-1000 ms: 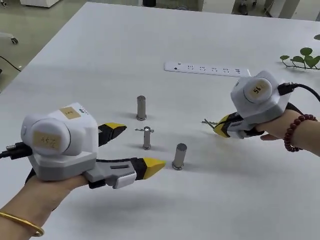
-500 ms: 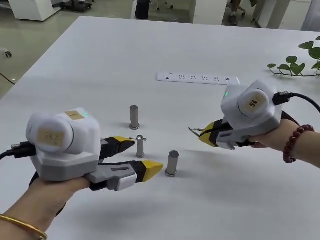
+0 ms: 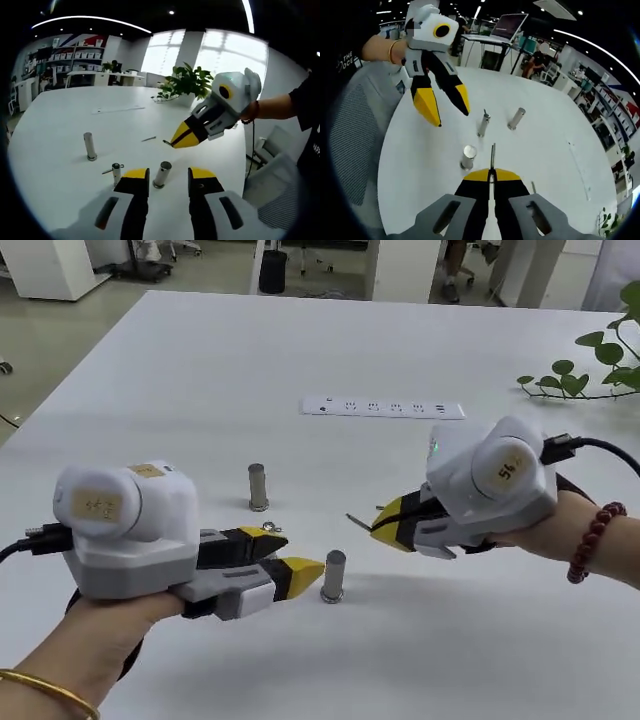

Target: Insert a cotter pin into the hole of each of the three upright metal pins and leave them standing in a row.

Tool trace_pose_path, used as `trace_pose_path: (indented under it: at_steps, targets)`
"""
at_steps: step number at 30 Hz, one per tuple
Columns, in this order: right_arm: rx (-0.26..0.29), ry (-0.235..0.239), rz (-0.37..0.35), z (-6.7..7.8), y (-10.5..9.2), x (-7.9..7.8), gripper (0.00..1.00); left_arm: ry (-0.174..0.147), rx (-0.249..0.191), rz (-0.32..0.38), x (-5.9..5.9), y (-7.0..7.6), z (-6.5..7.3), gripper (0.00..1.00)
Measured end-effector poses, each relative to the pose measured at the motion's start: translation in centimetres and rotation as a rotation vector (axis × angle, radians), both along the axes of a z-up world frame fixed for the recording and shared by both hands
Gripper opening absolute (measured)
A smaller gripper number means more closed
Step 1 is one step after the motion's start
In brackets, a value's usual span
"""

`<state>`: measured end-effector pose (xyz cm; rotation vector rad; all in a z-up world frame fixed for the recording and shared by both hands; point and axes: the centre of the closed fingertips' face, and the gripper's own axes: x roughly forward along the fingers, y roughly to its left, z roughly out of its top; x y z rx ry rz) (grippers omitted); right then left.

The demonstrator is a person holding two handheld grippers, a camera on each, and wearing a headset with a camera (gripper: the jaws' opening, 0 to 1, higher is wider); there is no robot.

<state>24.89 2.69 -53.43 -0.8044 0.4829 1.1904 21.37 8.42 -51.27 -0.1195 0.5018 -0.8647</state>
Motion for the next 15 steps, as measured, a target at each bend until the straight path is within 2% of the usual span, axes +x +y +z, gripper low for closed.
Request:
trace_pose_path:
  at_steps: [5,15]
  targets:
    - [-0.006,-0.024,0.067,0.4,0.8,-1.4,0.00,0.014,-0.020,0.006,0.0,-0.2,0.2,0.22]
    - [0.000,-0.034,0.158,0.9,2.3,-3.6,0.00,0.027,-0.032,-0.012,-0.6,-0.9,0.2,0.15]
